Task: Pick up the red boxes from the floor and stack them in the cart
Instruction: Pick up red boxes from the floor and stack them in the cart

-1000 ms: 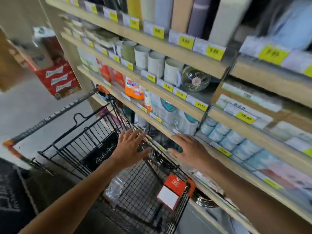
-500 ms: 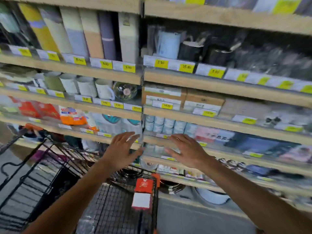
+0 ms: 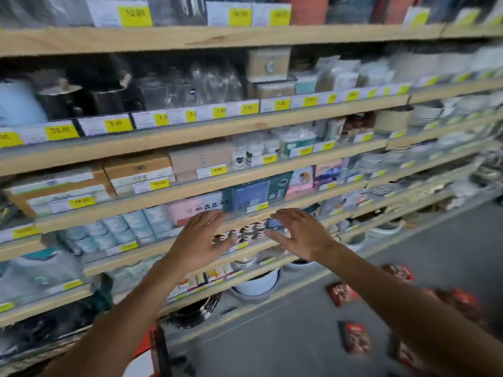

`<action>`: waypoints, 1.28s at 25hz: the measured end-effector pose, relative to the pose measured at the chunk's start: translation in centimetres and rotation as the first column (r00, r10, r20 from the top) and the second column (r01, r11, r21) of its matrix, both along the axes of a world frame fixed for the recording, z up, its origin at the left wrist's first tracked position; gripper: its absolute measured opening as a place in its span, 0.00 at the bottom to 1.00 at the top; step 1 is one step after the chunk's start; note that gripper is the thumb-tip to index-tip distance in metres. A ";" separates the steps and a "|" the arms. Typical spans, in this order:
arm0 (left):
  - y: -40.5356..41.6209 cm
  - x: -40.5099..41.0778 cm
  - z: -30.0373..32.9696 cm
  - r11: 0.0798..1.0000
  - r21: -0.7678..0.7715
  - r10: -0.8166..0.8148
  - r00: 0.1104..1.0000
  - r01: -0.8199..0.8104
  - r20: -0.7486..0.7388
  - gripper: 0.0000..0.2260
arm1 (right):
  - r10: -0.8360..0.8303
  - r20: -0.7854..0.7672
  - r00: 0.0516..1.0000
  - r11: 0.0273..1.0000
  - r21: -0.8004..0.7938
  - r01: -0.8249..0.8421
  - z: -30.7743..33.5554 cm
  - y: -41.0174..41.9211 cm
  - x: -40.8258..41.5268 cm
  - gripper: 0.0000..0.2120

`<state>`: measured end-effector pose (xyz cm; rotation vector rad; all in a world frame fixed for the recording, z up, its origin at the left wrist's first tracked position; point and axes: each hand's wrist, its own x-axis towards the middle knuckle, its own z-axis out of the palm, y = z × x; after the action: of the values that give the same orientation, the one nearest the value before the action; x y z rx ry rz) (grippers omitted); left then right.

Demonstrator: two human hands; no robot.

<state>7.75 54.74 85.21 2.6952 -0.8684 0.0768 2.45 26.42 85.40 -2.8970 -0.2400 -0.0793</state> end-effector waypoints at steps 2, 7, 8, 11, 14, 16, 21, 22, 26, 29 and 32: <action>-6.3 -0.5 0.0 0.996 0.040 -0.079 0.996 0.080 -0.031 0.38 | -0.067 0.016 0.998 0.998 0.011 0.066 -0.3 -6.0 -2.0 0.51; -19.8 -1.6 0.0 0.962 0.095 -0.250 0.967 0.254 -0.057 0.51 | -0.225 0.027 0.974 0.973 0.064 0.223 -1.7 -18.5 -7.4 0.49; -22.6 -1.9 -0.3 0.952 0.100 -0.286 0.956 0.291 -0.059 0.48 | -0.268 0.020 0.963 0.961 0.073 0.266 -2.0 -20.9 -8.8 0.48; -30.8 -2.6 -1.7 0.917 0.112 -0.372 0.923 0.382 -0.101 0.39 | -0.398 -0.022 0.917 0.912 0.099 0.398 -3.1 -27.8 -12.7 0.48; -38.4 -4.0 -2.9 0.865 0.117 -0.473 0.871 0.487 -0.131 0.39 | -0.527 -0.054 0.848 0.844 0.082 0.530 -3.8 -33.0 -17.3 0.47; -42.1 -5.3 -3.5 0.826 0.106 -0.536 0.830 0.554 -0.157 0.40 | -0.588 -0.082 0.805 0.801 0.083 0.593 -4.0 -35.3 -19.9 0.51; -50.6 -7.6 -4.7 0.692 0.041 -0.708 0.688 0.721 -0.162 0.41 | -0.757 -0.096 0.646 0.646 0.040 0.763 -4.9 -39.1 -26.3 0.43; -52.0 -7.9 -5.0 0.664 0.027 -0.733 0.658 0.747 -0.172 0.41 | -0.787 -0.107 0.607 0.607 0.041 0.794 -4.9 -39.4 -27.3 0.39; -56.5 -7.9 -6.2 0.540 0.003 -0.826 0.530 0.842 -0.192 0.40 | -0.866 -0.147 0.479 0.481 0.022 0.876 -5.1 -39.9 -29.8 0.43; -59.3 -6.7 -7.0 0.450 -0.021 -0.873 0.435 0.893 -0.221 0.39 | -0.914 -0.164 0.372 0.377 0.004 0.926 -5.6 -40.0 -30.2 0.39; -61.4 -5.3 -8.3 0.406 -0.033 -0.889 0.387 0.913 -0.245 0.38 | -0.939 -0.183 0.293 0.301 -0.023 0.953 -6.1 -39.6 -29.9 0.36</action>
<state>2.47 -6.63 76.87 1.8293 -2.1710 -0.5329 -27.41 -13.17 79.29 -2.4405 1.5348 -0.0415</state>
